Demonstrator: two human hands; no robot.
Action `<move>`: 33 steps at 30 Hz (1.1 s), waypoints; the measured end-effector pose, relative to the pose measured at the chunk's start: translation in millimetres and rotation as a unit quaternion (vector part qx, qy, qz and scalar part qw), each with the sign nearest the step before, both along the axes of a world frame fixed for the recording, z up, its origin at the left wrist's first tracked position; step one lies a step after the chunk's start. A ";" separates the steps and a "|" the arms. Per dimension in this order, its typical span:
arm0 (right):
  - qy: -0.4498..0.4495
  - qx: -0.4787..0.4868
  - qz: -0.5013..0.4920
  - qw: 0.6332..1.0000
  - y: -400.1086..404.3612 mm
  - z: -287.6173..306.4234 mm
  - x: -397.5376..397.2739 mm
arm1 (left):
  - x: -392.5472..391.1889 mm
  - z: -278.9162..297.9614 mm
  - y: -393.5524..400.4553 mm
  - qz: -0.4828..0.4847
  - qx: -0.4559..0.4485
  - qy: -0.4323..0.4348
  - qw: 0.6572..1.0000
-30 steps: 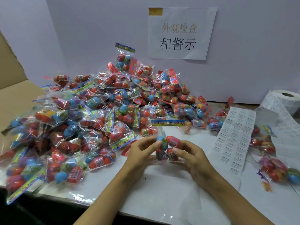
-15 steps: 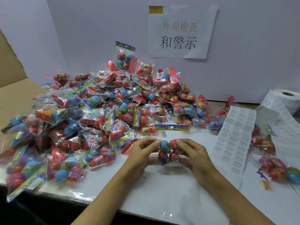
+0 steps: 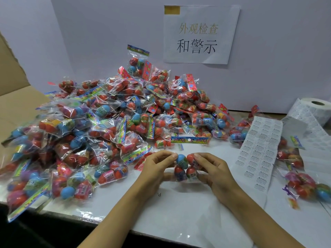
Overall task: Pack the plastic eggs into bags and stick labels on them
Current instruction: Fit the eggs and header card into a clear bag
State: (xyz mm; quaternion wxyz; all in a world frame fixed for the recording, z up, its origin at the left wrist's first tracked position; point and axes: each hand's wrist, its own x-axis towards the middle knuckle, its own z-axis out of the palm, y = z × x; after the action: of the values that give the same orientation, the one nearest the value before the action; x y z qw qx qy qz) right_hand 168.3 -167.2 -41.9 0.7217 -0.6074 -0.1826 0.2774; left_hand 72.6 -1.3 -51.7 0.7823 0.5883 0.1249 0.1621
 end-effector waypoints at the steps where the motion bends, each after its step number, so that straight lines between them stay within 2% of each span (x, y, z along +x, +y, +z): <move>1: -0.001 0.003 0.000 1.000 0.2 -0.4 0.3 | 0.0 -0.3 0.0 0.000 0.000 0.000 1.000; 8: -0.022 0.010 -0.027 0.999 1.1 -6.7 2.8 | 0.8 -1.3 0.5 0.015 -0.003 -0.003 1.000; 14: -0.162 -0.016 -0.126 0.979 -4.0 -9.8 6.0 | 1.1 -0.6 3.4 0.078 -0.032 -0.033 0.996; 19: -0.180 0.004 -0.035 0.983 -3.2 -10.2 1.4 | -1.2 2.5 -2.7 0.006 -0.018 -0.064 0.998; 22: -0.178 0.018 -0.038 0.983 -2.7 -11.8 3.2 | -2.6 -0.5 -2.7 -0.019 -0.004 -0.074 0.997; 25: -0.150 0.031 -0.060 0.986 -2.2 -13.9 6.9 | -1.8 -0.6 -3.2 0.005 0.015 -0.086 0.996; 29: -0.031 0.079 -0.048 0.995 -0.4 -10.0 7.3 | 2.0 -4.5 1.1 0.095 0.054 -0.059 0.992; 33: 0.031 0.076 0.016 0.997 -0.7 -4.1 4.3 | 4.3 -5.2 1.1 0.084 0.013 -0.006 0.996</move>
State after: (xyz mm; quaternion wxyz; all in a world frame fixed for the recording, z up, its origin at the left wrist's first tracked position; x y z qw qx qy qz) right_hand 172.6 -167.8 -46.0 0.7666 -0.5389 -0.1898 0.2929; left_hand 76.9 -0.3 -56.8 0.7588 0.5850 0.1670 0.2326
